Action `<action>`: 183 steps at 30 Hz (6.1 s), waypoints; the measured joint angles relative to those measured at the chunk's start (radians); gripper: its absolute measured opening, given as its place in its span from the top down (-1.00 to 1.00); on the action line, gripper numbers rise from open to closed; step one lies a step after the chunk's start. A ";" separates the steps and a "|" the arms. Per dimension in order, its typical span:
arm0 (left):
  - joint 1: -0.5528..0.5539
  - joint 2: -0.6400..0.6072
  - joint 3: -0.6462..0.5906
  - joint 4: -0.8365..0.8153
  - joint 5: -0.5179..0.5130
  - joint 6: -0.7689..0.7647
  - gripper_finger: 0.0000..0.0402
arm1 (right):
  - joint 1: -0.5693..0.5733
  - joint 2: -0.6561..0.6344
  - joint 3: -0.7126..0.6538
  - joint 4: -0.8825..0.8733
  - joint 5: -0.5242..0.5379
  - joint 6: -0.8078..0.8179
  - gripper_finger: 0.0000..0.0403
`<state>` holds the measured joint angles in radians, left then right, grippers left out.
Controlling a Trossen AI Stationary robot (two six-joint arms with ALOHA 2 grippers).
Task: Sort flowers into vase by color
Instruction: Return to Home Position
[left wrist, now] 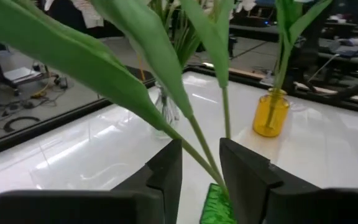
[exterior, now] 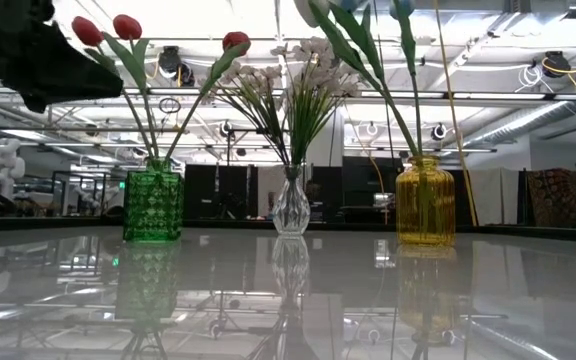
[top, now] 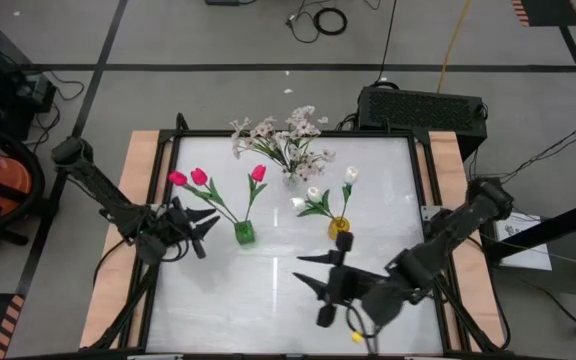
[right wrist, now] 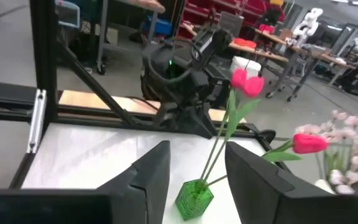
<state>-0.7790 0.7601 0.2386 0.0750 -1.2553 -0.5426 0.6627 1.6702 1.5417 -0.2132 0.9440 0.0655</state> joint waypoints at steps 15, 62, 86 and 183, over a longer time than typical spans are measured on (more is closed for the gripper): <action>0.118 0.019 0.000 0.124 0.189 0.094 0.44 | 0.092 -0.059 0.000 -0.058 0.132 -0.035 0.36; -0.156 -0.357 0.000 -0.520 0.265 -0.102 0.44 | 0.140 -0.058 -0.068 -0.669 -0.084 0.568 0.80; 0.092 -0.445 -0.188 -0.087 0.359 0.239 0.99 | -0.036 -0.810 -1.106 0.312 -0.374 0.142 1.00; 0.740 -0.758 -0.233 -0.069 1.247 0.549 1.00 | -0.455 -1.667 -1.526 0.250 -0.818 0.042 1.00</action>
<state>-0.0395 0.0021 0.0051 0.0062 -0.0080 0.0067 0.2078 0.0036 0.0154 0.0368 0.1263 0.1079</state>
